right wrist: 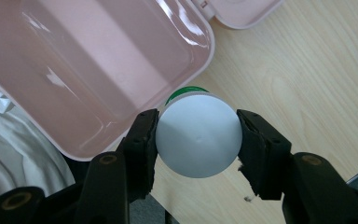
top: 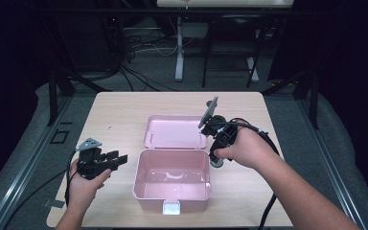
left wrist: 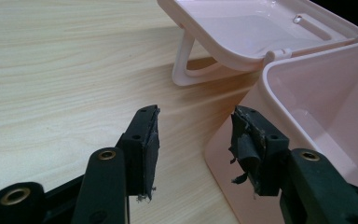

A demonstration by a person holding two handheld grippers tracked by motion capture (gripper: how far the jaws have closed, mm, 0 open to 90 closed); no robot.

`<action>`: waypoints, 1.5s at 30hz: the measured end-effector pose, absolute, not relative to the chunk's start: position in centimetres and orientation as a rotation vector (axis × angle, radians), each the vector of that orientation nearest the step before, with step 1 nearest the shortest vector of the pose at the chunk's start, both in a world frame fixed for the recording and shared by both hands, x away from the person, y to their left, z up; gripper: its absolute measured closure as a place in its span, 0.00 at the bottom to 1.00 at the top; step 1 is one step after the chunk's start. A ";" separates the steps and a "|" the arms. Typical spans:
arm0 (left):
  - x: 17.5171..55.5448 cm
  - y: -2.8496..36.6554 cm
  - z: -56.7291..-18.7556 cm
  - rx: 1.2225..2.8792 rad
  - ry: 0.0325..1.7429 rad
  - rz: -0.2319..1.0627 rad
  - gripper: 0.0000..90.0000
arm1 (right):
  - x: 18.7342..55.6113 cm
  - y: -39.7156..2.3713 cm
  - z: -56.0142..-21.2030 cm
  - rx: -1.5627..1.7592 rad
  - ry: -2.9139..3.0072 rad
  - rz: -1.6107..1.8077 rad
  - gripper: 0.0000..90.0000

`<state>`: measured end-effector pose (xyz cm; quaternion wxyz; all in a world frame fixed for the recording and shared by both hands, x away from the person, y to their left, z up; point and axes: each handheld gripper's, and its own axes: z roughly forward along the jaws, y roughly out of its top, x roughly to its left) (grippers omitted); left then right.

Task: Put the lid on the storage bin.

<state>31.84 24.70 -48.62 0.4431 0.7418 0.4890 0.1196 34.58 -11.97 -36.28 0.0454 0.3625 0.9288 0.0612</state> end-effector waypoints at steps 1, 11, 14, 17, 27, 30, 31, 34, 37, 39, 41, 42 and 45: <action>31.8 24.7 -48.6 1.839 1.213 0.296 0.57 | 34.5 -11.8 -36.3 1.101 2.839 0.188 0.56; 31.9 24.7 -48.7 1.838 1.214 0.294 0.57 | 34.2 -9.9 -36.4 0.998 2.880 0.183 0.56; 31.9 24.8 -48.7 1.840 1.214 0.294 0.57 | 34.1 -9.5 -36.6 0.957 2.889 0.166 0.56; 31.9 24.9 -48.6 1.843 1.213 0.290 0.57 | 34.0 -9.1 -36.8 0.906 2.904 0.165 0.56; 32.0 25.0 -48.6 1.836 1.217 0.295 0.57 | 33.8 -8.4 -37.2 0.727 2.955 0.144 0.56; 32.0 24.9 -48.7 1.834 1.218 0.297 0.57 | 33.7 -8.2 -37.6 0.671 2.966 0.128 0.56; 32.0 24.9 -48.7 1.834 1.218 0.297 0.57 | 33.7 -8.1 -37.7 0.653 2.968 0.126 0.56; 32.0 25.0 -48.7 1.834 1.220 0.296 0.57 | 33.7 -7.9 -38.0 0.632 2.975 0.117 0.56; 32.0 25.0 -48.7 1.832 1.220 0.298 0.57 | 33.7 -7.9 -38.3 0.619 2.986 0.116 0.56; 32.0 25.0 -48.7 1.832 1.220 0.297 0.57 | 33.6 -7.8 -38.4 0.596 2.988 0.129 0.56; 32.0 25.0 -48.8 1.833 1.222 0.296 0.57 | 33.5 -7.7 -38.5 0.555 2.990 0.131 0.56; 32.0 25.0 -48.8 1.833 1.222 0.296 0.57 | 33.5 -7.6 -38.6 0.538 2.992 0.124 0.56; 32.0 25.0 -48.8 1.837 1.220 0.294 0.57 | 33.4 -7.5 -38.9 0.508 2.999 0.109 0.56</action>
